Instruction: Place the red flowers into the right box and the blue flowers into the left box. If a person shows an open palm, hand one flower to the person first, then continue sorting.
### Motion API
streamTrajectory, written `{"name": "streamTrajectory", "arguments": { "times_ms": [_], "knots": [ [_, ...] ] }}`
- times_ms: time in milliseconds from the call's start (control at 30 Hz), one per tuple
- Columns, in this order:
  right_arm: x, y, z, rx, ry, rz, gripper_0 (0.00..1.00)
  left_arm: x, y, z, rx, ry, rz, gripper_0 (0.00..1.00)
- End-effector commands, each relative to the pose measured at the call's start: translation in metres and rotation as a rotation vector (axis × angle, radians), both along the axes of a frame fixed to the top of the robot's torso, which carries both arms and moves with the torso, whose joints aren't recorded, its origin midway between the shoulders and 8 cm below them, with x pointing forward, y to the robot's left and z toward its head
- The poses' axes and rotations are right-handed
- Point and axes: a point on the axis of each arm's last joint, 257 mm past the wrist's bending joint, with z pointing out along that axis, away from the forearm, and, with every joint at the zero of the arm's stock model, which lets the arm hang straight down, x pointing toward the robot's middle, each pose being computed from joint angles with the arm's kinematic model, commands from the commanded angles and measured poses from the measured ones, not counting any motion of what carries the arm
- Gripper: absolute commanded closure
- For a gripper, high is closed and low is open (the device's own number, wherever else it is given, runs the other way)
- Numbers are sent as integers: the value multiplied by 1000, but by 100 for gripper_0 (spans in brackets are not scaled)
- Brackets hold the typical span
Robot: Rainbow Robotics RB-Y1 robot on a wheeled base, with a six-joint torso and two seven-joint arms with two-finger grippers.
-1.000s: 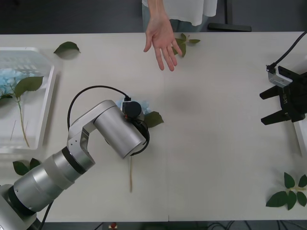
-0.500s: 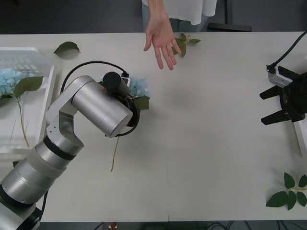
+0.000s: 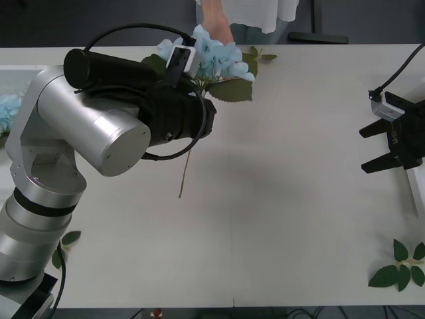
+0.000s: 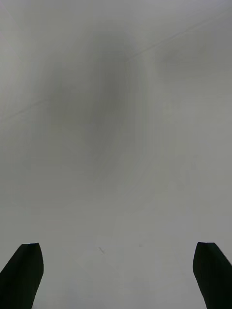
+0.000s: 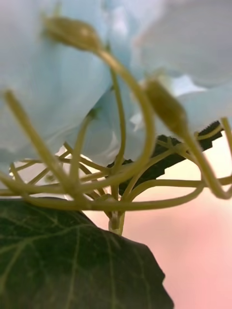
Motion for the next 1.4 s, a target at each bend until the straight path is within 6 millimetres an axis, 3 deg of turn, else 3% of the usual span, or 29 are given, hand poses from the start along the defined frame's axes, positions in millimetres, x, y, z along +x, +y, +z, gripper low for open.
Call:
{"name": "streamTrajectory", "arguments": {
  "times_ms": [33, 267, 433, 633, 900, 1400],
  "knots": [
    [5, 8, 10, 3, -21, 8, 10, 1, -29, 45, -129, -100, -71, 100],
    [5, 8, 10, 3, -21, 8, 10, 9, -52, 112, -280, -235, -101, 100],
    [5, 8, 10, 3, -21, 8, 10, 19, -56, 155, -336, -308, -88, 100],
    [5, 8, 10, 3, -21, 8, 9, 49, -62, 197, -393, -406, -72, 100],
    [5, 8, 10, 3, -21, 8, 10, 97, -60, 222, -358, -517, -46, 100],
    [5, 8, 10, 3, -21, 8, 10, 142, -56, 255, -271, -597, -4, 100]
  ]
}}
